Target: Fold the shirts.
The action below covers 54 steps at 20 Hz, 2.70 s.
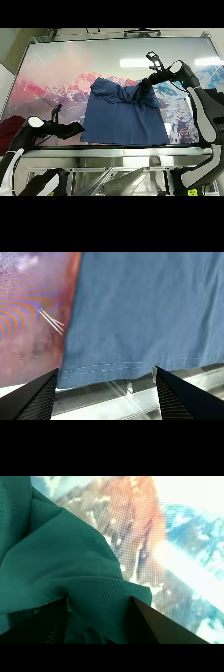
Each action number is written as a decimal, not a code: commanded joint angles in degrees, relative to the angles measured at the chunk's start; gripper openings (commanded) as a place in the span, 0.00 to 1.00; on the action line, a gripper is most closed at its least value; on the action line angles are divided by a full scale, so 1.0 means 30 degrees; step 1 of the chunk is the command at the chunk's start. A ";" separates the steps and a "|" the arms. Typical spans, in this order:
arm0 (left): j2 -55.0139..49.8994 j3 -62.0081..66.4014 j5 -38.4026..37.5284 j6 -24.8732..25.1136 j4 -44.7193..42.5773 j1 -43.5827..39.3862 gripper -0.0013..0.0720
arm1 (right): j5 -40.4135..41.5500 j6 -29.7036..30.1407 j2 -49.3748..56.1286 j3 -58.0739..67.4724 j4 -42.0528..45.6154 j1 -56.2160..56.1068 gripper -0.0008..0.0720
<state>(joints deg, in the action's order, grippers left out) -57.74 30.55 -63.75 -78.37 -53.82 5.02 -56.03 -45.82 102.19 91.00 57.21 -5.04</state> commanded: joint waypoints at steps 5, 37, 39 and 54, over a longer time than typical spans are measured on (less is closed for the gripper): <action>0.0321 -0.2375 0.1960 0.0313 0.0015 -0.1122 0.90 | -0.0321 0.0117 0.0007 0.0015 0.0240 -0.0022 0.62; -1.7318 2.5973 -0.1078 0.2259 -0.2157 0.0401 0.05 | -0.8400 -0.0816 -0.9180 -1.6990 -0.8488 0.5654 0.03; -1.8163 2.7583 -0.2645 0.1960 -0.2157 0.0459 0.05 | -0.7074 -0.0634 -0.9282 -1.8083 -0.8837 0.5661 0.03; -1.3070 1.6524 -1.1621 -0.0947 -0.2040 -0.1545 0.97 | -0.6018 0.1974 -0.9442 -0.9850 -0.7883 0.5588 0.87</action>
<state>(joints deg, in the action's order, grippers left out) -103.04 92.71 -96.05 -80.60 -59.86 3.11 -70.22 -38.94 74.26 55.72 30.35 12.10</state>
